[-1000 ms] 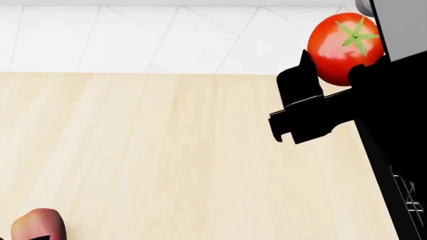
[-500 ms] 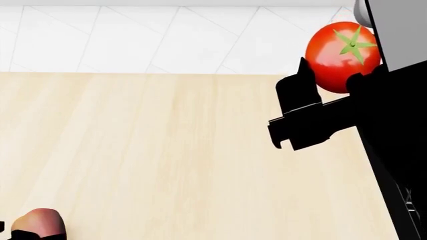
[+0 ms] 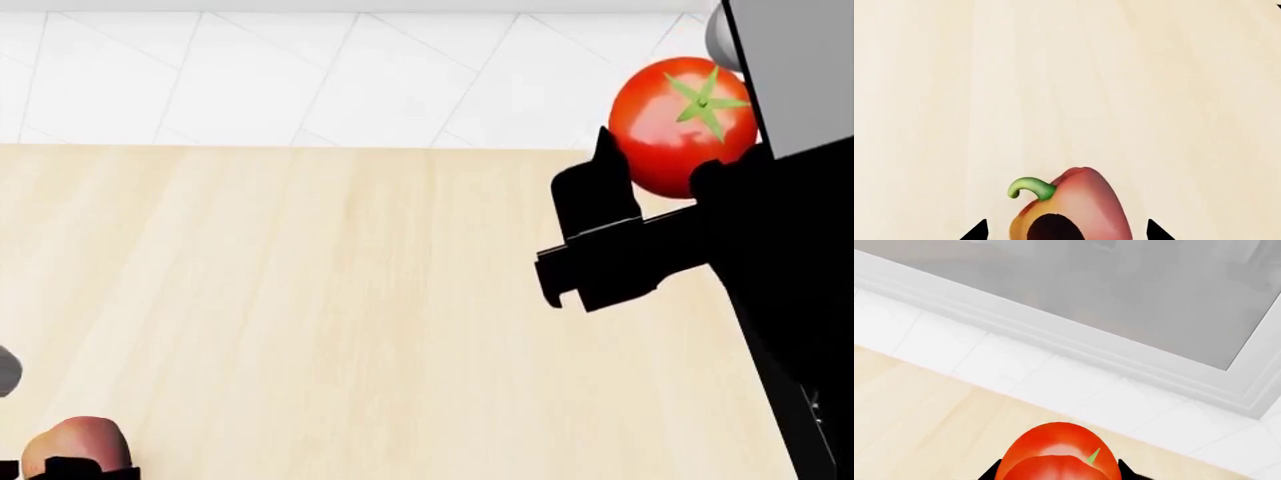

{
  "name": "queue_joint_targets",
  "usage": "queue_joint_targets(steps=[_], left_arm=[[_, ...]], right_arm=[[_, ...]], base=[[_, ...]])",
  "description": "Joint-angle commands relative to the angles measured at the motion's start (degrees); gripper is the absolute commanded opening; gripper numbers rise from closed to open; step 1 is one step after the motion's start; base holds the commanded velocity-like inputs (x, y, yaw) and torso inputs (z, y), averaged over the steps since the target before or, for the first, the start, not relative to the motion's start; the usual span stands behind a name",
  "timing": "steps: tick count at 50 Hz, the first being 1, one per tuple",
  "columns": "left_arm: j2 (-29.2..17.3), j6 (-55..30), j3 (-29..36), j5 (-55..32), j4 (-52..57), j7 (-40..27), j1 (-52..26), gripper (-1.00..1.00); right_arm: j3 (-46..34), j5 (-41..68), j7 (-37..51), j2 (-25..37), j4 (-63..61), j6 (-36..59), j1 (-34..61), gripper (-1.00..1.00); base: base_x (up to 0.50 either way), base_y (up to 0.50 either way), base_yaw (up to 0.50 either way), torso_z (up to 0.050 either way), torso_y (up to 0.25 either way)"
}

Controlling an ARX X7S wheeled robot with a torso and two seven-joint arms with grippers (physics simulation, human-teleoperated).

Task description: Place the avocado, onion, tomato and bell pepper on the cutting board.

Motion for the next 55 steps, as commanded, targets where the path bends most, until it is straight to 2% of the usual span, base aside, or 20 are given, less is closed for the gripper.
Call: queue_joint_targets(steps=[1, 7, 8, 19, 23, 30, 36, 41, 44, 49, 55], left_arm=[[1.7, 1.4, 0.5, 3.3, -1.2, 1.8, 2.9, 1.0], [2.4, 1.3, 0.9, 5.2, -2.4, 2.4, 3.2, 1.0], [2.3, 1.3, 0.8, 5.3, -2.2, 2.4, 3.1, -1.0], [0.1, 1.6, -1.6, 0.8, 2.6, 0.0, -1.0, -1.0], [-0.9, -0.4, -3.1, -0.1, 5.4, -0.6, -6.1, -1.0], [-2.4, 1.3, -5.2, -5.0, 9.2, -3.8, -10.3, -1.0], [-2.6, -1.6, -6.5, -3.3, 9.0, -4.8, -17.6, -1.0], [-3.5, 2.2, -9.6, -5.3, 10.2, -4.7, -17.4, -1.0], [-3.8, 1.9, -11.4, -3.3, 11.5, -4.1, -18.9, -1.0], [-5.5, 2.7, -15.3, 1.3, 12.3, -0.7, -16.6, -1.0], [-9.1, 5.9, -20.6, -2.5, 13.6, 0.5, -16.1, -1.0]], right_arm=[[0.1, -0.6, -0.4, 0.3, -0.7, -0.1, -0.6, -1.0], [0.0, -0.5, -0.5, 0.7, -0.6, -0.2, -0.5, -1.0], [-0.1, -0.5, -0.5, 0.7, -0.6, -0.2, -0.5, -1.0], [-0.3, -0.1, -0.2, 0.7, -0.8, -1.1, -1.1, -1.0], [-0.3, 0.3, 0.2, 0.8, -1.9, -1.6, -1.4, -1.0], [0.6, 3.8, 2.8, 2.6, -4.5, -3.2, -1.6, -1.0], [1.5, 7.2, 5.6, 3.9, -7.3, -5.4, -1.9, -1.0], [2.7, 9.9, 8.6, 5.1, -10.7, -7.8, -1.5, -1.0], [3.2, 12.8, 11.7, 6.0, -13.8, -9.8, -0.7, -1.0], [3.6, 17.5, 15.8, 7.8, -17.3, -11.9, 1.5, -1.0], [2.5, 23.1, 21.0, 7.4, -20.8, -14.0, 6.8, -1.0]], base=[[0.0, 0.0, 0.0, 0.0, 0.0], [0.0, 0.0, 0.0, 0.0, 0.0], [0.0, 0.0, 0.0, 0.0, 0.0], [0.0, 0.0, 0.0, 0.0, 0.0], [0.0, 0.0, 0.0, 0.0, 0.003], [0.0, 0.0, 0.0, 0.0, 0.0], [0.0, 0.0, 0.0, 0.0, 0.0], [0.0, 0.0, 0.0, 0.0, 0.0], [0.0, 0.0, 0.0, 0.0, 0.0], [0.0, 0.0, 0.0, 0.0, 0.0], [0.0, 0.0, 0.0, 0.0, 0.0]])
